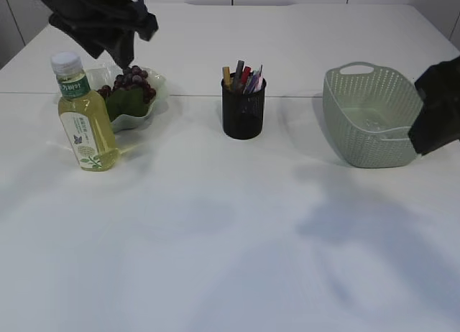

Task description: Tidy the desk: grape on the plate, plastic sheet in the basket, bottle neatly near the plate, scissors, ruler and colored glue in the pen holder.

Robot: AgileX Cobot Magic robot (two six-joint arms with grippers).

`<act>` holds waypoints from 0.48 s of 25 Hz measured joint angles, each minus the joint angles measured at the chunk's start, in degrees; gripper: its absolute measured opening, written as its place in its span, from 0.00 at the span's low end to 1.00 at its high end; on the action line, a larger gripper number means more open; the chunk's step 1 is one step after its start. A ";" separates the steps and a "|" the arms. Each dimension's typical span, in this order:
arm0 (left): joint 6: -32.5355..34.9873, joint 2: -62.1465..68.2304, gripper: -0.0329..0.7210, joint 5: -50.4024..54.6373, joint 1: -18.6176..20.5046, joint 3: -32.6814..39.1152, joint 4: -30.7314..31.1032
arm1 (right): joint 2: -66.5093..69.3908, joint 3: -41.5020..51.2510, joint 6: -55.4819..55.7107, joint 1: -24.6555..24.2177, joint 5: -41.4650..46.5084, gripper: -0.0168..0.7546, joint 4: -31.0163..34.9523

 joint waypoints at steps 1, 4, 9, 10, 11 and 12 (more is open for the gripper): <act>-0.26 -1.14 0.46 0.70 0.11 0.00 0.06 | 0.00 0.00 -0.21 0.00 0.94 0.56 -0.11; -0.73 -5.11 0.45 1.50 0.24 0.00 -0.08 | 0.00 0.00 -0.38 0.00 2.02 0.56 -0.90; -1.28 -12.42 0.45 1.87 0.32 -0.18 -5.37 | 0.00 0.00 -0.37 0.00 2.25 0.56 -1.44; -1.37 -14.00 0.46 2.00 0.32 -0.18 -6.53 | 0.00 0.00 -0.37 0.00 2.25 0.56 -1.56; -1.42 -15.33 0.46 2.11 0.32 -0.18 -7.60 | 0.00 0.00 -0.37 0.00 2.25 0.56 -1.81; -1.40 -16.98 0.46 2.25 0.32 -0.18 -8.90 | 0.00 0.00 -0.41 0.00 2.35 0.56 -2.08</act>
